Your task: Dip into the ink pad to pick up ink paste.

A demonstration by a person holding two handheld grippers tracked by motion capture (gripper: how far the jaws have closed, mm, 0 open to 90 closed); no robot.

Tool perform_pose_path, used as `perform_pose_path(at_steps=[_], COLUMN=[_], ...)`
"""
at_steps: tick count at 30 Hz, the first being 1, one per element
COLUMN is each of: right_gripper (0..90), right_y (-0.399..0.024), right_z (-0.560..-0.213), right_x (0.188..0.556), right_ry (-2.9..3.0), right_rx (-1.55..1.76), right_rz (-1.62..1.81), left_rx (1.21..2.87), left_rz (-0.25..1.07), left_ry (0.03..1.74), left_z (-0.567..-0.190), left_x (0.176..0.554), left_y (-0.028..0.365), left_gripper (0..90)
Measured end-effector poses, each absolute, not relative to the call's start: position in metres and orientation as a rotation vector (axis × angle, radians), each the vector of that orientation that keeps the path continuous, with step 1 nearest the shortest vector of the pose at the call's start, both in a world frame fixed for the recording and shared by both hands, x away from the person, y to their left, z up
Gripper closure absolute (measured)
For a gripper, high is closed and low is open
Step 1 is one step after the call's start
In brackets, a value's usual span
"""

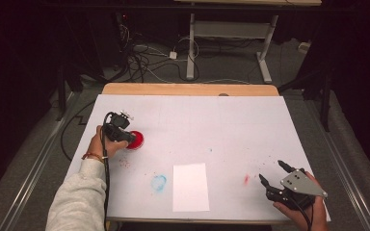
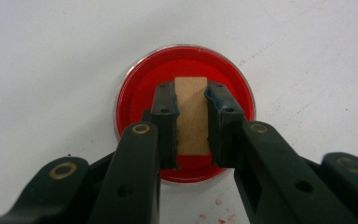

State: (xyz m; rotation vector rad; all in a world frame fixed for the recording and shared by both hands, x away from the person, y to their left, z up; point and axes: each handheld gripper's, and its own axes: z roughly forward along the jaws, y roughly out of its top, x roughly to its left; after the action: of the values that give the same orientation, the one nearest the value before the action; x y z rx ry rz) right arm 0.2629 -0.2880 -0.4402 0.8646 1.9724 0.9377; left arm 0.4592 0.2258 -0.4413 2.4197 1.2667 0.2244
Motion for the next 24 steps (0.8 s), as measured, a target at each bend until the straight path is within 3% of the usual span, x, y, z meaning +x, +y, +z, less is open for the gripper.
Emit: perform_pose_path(at_steps=[24], right_gripper=[27.5], right_y=[-0.288], right_z=[-0.440], right_x=[0.262], right_ry=[1.966], right_rx=[0.862], right_rz=[0.950], left_rx=[2.356], left_rz=[0.286], left_ry=[1.253], left_z=[-0.430], left_x=[0.451], left_y=[0.227], left_gripper=[73.9])
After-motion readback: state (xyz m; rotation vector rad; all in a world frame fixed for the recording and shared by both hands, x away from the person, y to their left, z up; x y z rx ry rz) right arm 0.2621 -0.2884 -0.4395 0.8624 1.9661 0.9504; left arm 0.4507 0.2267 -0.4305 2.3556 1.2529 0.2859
